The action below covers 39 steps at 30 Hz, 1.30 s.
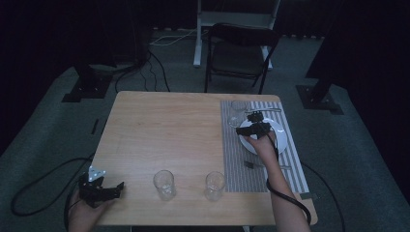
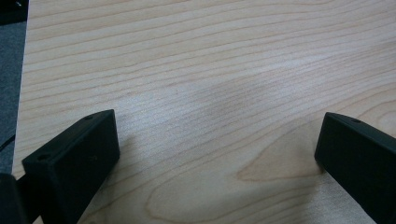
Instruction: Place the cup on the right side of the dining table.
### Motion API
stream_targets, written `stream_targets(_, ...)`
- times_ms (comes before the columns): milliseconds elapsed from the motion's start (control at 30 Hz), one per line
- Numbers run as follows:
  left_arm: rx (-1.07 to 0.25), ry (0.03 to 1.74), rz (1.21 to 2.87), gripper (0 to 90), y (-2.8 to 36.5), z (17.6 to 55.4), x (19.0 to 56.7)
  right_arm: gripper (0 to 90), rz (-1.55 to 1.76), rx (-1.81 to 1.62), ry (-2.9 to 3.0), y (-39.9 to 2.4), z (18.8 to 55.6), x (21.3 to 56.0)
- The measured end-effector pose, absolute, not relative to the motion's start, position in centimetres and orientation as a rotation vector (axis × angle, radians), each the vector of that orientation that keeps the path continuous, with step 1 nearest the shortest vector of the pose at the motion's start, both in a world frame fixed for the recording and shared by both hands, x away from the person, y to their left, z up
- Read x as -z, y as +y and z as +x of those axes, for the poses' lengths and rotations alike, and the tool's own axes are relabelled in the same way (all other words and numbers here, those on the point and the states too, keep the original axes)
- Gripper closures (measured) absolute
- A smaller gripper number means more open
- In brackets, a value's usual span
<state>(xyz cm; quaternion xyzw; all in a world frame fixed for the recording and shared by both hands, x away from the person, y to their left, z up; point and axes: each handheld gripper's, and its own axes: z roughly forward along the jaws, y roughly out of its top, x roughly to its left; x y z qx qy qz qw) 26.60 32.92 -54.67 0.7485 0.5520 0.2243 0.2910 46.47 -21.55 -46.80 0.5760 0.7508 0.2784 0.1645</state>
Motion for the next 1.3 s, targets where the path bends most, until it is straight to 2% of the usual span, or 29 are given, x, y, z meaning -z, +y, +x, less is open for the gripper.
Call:
stream_targets(567,-0.598,1.472,1.996,0.2,32.9,26.6,54.7,12.6,1.628,-0.781,2.097,-23.6,41.4,47.3)
stream_targets(1300,-0.598,1.472,1.996,0.2,32.9,26.6,54.7,12.6,1.654,-0.809,2.022,-26.9,33.9,49.8)
